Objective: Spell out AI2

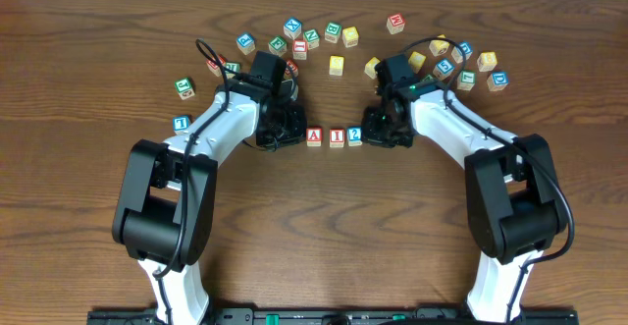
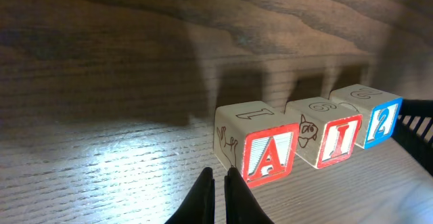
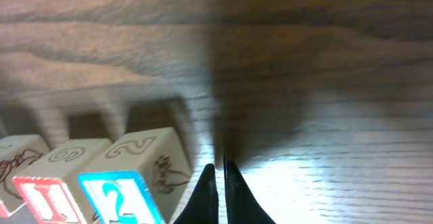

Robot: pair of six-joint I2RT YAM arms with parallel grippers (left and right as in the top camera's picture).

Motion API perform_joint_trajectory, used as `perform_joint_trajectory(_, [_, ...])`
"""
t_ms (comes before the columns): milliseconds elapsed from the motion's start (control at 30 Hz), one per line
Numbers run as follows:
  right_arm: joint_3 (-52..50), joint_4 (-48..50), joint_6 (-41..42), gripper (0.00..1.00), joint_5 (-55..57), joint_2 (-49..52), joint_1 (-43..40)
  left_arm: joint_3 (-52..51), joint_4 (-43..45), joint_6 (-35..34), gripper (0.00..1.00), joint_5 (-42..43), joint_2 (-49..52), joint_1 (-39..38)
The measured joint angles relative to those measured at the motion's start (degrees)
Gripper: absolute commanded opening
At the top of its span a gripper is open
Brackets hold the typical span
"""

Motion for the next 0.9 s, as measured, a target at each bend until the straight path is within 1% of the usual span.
perform_joint_trajectory(567, [0.00, 0.00, 0.00, 0.01, -0.79, 0.00, 0.68, 0.00, 0.15, 0.00, 0.07, 0.00, 0.00, -0.04])
perform_joint_trajectory(900, [0.00, 0.15, -0.02, 0.01, -0.81, 0.00, 0.76, 0.00, 2.16, 0.02, 0.08, 0.02, 0.00, -2.67])
